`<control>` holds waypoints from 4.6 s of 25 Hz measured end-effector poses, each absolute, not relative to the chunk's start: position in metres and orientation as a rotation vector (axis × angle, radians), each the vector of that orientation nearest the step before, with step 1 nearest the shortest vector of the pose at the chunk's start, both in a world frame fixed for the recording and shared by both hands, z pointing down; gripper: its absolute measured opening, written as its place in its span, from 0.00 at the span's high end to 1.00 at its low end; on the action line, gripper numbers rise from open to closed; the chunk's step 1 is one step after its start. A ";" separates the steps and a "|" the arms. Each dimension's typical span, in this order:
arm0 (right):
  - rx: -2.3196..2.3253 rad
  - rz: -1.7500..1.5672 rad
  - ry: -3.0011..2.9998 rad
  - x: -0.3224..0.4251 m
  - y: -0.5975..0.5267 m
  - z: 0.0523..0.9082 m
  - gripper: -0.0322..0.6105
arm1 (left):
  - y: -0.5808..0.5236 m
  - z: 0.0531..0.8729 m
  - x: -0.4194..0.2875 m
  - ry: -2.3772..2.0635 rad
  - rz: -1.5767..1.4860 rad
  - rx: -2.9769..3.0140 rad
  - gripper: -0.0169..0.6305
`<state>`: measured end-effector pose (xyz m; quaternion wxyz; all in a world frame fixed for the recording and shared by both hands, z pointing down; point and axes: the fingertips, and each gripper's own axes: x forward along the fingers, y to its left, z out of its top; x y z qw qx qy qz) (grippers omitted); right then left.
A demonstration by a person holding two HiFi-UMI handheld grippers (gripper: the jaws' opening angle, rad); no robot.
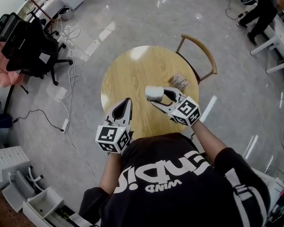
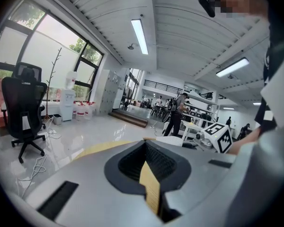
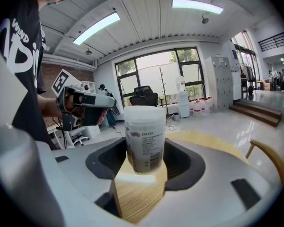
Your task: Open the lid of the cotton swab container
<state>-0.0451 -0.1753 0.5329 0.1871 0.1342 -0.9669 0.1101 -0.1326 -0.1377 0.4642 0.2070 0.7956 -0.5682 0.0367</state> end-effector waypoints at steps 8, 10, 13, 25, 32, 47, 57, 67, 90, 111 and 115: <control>0.443 0.308 -2.767 -0.034 -0.168 0.504 0.58 | -0.134 0.461 -0.138 -1.585 0.087 2.228 0.96; 0.467 0.312 -2.770 -0.032 -0.168 0.499 0.58 | -0.132 0.460 -0.138 -1.585 0.083 2.232 0.96; 0.497 0.320 -2.775 -0.027 -0.167 0.494 0.58 | -0.130 0.457 -0.137 -1.581 0.074 2.248 0.96; 0.508 0.305 -2.793 -0.018 -0.160 0.492 0.58 | -0.121 0.446 -0.123 -1.540 0.031 2.330 0.96; 0.497 0.310 -2.802 -0.020 -0.155 0.488 0.58 | -0.117 0.441 -0.116 -1.489 0.011 2.379 0.96; 0.456 0.297 -2.822 -0.016 -0.144 0.485 0.58 | -0.112 0.437 -0.100 -1.380 0.006 2.462 0.65; 0.405 0.284 -2.842 -0.019 -0.138 0.476 0.59 | -0.110 0.430 -0.081 -1.177 0.061 2.570 0.59; 0.318 0.272 -2.846 -0.023 -0.126 0.472 0.59 | -0.117 0.421 -0.070 -1.083 0.036 2.622 0.56; 0.187 0.258 -2.852 -0.036 -0.109 0.470 0.59 | -0.116 0.416 -0.023 -0.809 0.192 2.829 0.55; 0.159 0.254 -2.865 -0.042 -0.103 0.472 0.59 | -0.119 0.421 -0.020 -0.845 0.212 2.829 0.55; 0.159 0.265 -2.866 -0.043 -0.101 0.472 0.59 | -0.118 0.423 -0.022 -0.839 0.218 2.818 0.55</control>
